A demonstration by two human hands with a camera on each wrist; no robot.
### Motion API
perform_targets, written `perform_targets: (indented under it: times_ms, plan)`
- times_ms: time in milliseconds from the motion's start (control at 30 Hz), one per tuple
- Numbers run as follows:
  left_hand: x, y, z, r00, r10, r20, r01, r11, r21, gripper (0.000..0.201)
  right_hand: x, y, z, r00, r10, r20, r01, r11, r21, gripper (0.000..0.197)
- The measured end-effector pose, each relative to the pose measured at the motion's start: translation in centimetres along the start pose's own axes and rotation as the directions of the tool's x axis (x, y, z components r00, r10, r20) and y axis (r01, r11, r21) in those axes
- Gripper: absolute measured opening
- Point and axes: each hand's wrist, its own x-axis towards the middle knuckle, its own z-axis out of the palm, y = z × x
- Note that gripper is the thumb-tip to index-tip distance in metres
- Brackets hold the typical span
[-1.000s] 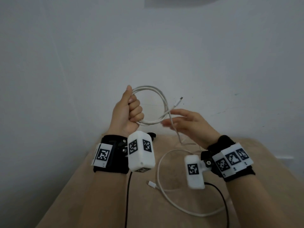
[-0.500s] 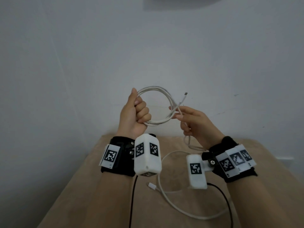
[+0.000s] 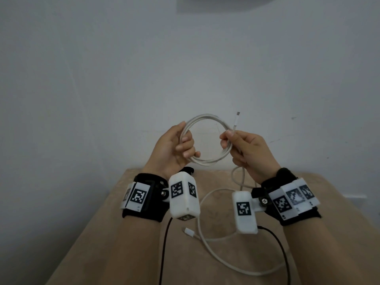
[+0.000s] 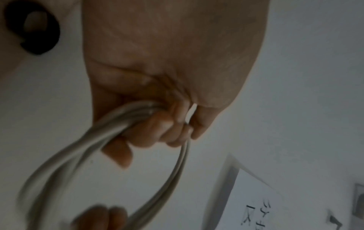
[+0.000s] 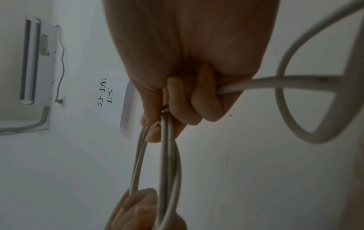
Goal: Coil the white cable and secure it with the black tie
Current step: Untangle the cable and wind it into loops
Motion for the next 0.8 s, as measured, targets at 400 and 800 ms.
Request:
perform_targets:
  times_ms: [400,800]
  plan:
    - [-0.9,-0.3,-0.1,0.991,-0.125,0.049,0.048,0.672,0.739,0.051,-0.9,-0.7,0.7,0.942,0.158,0.295,0.024,0.847,-0.532,0.027]
    - [-0.3,-0.7,0.8,0.995,0.077,-0.071,0.016,0.558,0.829,0.041,-0.6,-0.3,1.0,0.98,0.084,0.18,0.036,0.817,-0.576,0.026]
